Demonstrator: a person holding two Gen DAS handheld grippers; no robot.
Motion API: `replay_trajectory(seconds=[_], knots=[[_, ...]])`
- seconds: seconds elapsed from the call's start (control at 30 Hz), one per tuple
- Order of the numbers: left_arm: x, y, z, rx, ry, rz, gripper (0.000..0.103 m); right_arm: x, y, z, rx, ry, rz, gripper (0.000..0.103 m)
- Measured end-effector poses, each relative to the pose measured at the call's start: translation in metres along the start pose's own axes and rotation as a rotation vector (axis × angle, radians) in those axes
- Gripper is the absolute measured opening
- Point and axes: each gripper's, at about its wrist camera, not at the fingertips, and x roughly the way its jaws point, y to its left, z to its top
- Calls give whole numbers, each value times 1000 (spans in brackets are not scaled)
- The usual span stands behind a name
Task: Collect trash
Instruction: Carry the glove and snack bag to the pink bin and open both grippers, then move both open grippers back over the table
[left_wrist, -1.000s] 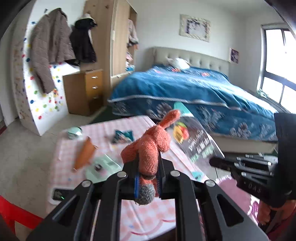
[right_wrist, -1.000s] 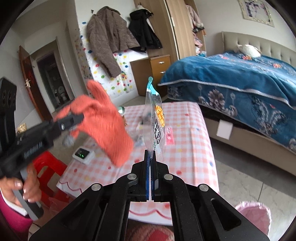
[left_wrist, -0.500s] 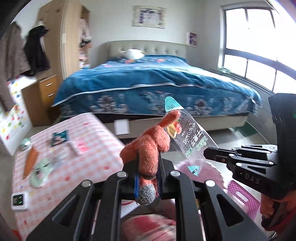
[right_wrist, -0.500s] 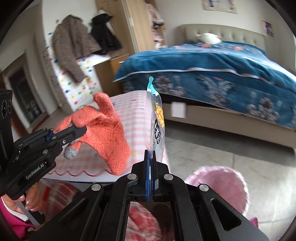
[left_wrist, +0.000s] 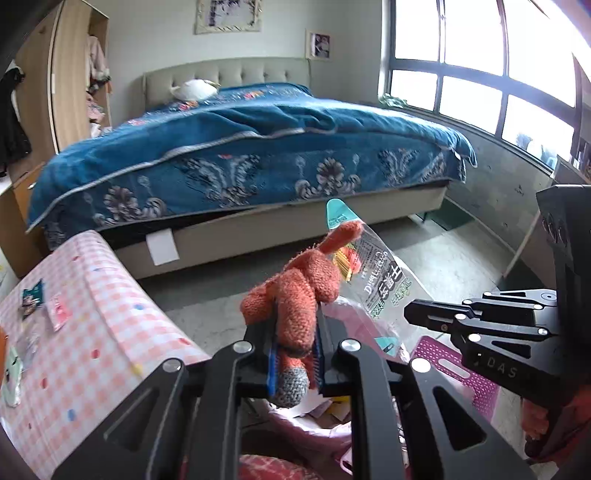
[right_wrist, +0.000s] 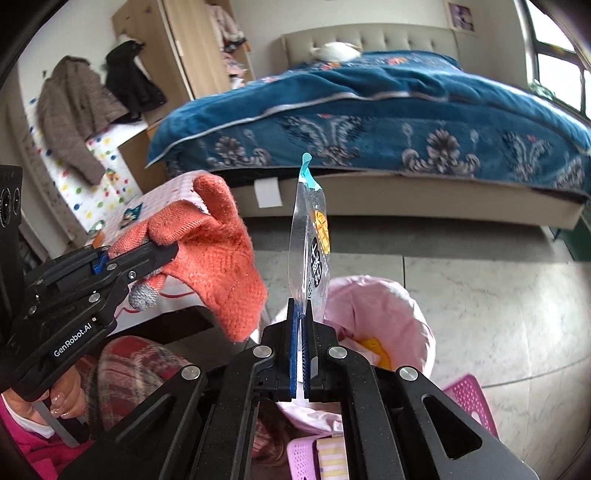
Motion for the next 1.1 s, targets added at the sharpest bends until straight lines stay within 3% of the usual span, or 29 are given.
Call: replay_trajectory(seconds=[0.1, 0.17, 0.23, 0.27, 0.3, 0.33, 0.5, 0.67, 1.1], knots=[[14, -2, 4, -3, 26, -28, 15, 5, -12, -3, 15, 10, -3, 3], [18, -1, 5, -10, 33, -37, 24, 11, -18, -3, 18, 13, -9, 7], [19, 2, 5, -24, 25, -30, 53, 16, -23, -3, 24, 25, -30, 13], [17, 4, 5, -30, 18, -25, 57, 17, -23, -3, 26, 28, -38, 18], [15, 7, 5, -37, 10, -22, 58, 17, -23, -3, 28, 29, -47, 34], [13, 11, 5, -45, 9, -17, 58, 16, -22, -4, 30, 25, -57, 45], [-7, 33, 0, -76, -11, 81, 58, 11, -20, -1, 35, -5, -58, 45], [-44, 66, -14, -141, -45, 193, 59, 7, -4, 9, -4, -37, 5, 45], [-145, 145, -60, -321, -98, 475, 64, 25, 107, 47, -211, -4, 211, 45]])
